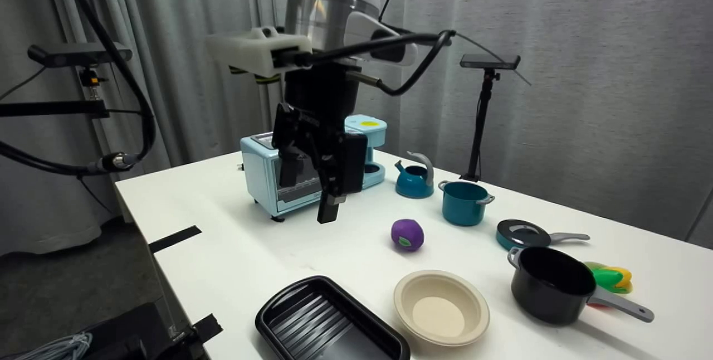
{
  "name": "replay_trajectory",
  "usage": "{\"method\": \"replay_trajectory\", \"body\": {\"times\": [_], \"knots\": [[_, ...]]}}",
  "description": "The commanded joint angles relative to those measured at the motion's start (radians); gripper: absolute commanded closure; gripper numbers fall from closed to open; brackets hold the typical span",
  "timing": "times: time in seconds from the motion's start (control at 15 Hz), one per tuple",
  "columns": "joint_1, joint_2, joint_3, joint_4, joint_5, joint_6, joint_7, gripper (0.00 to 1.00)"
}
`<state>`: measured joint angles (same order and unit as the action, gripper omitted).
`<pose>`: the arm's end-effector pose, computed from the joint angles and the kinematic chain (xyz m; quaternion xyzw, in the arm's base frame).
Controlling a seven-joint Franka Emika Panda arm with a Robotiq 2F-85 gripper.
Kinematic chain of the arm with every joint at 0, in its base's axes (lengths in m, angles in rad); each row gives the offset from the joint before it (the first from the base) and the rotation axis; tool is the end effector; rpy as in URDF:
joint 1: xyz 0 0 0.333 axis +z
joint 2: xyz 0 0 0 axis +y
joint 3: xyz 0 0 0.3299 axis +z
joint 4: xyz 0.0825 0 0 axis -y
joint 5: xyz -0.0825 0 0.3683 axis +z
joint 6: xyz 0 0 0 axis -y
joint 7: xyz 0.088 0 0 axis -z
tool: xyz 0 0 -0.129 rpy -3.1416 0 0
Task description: Pick up the purple toy from the table and put it in the bowl.
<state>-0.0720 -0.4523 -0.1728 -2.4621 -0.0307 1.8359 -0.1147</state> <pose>0.3516 -0.0929 0.4390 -0.9946 0.0475 0.0843 0.0380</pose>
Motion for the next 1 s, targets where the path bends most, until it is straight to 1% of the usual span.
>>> {"method": "replay_trajectory", "body": {"times": [0.0, 0.33, 0.8, 0.93], "knots": [[0.001, 0.078, 0.024, 0.088, 0.026, 0.022, 0.011, 0.0], [0.015, 0.234, 0.052, 0.26, 0.037, 0.103, 0.018, 0.0], [0.042, 0.522, 0.13, 0.457, 0.034, 0.346, 0.069, 0.0], [0.05, 0.614, 0.148, 0.519, 0.026, 0.39, 0.079, 0.0]]}}
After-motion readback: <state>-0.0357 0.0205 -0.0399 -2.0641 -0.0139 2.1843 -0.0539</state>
